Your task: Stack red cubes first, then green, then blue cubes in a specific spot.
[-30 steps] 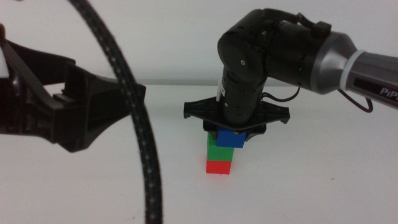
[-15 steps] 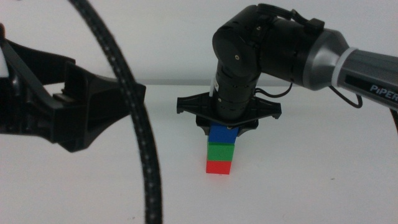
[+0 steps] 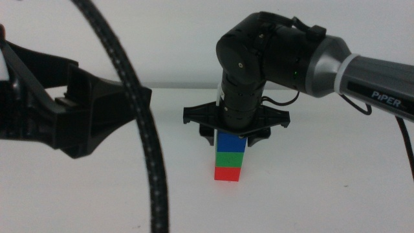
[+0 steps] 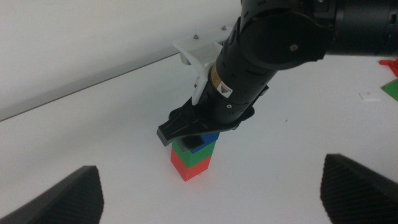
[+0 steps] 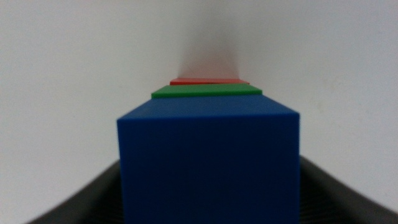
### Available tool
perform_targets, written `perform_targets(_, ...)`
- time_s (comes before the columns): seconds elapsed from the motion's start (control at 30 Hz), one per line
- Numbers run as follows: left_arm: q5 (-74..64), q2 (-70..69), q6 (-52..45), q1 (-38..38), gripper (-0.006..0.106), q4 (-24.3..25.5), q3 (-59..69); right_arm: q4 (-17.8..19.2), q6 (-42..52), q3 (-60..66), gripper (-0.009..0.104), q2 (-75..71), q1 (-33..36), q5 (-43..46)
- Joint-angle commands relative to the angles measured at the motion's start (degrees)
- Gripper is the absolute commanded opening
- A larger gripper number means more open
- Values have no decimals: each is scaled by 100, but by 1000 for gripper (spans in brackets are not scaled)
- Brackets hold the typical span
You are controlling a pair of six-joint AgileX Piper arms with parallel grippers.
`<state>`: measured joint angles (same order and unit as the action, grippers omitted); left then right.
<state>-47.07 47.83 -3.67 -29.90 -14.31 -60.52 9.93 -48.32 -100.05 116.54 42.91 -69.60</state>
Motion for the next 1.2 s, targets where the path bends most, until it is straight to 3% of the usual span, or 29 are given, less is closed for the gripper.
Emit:
perform_targets(0.0,97,-19,5,20,94,-17,23,7,41,-19,74,5,0,54)
perform_targets(0.1,97,-19,5,20,94,-17,23,6,41,-45,85,-204,0,191)
perform_targets(0.37,97,-19,5,20,94,-17,23,24,769,31,85,-1618,-230,255)
perform_targets(0.67,139,-19,5,20,94,-17,23,8,2225,2757,85,-4890,-1843,1549)
perform_targets(0.77,139,-19,5,20,94,-17,23,-262,2876,3832,85,-5990,-2583,2285)
perform_targets(0.97,139,-19,5,20,94,-17,23,-1323,5370,5581,85,-7500,-4245,3615)
perform_targets(1.03,139,-19,5,20,94,-17,23,-1558,6114,5858,85,-7690,-4396,3728)
perform_targets(1.17,139,-19,5,20,94,-17,23,-1866,6336,5999,85,-7776,-4396,3994)
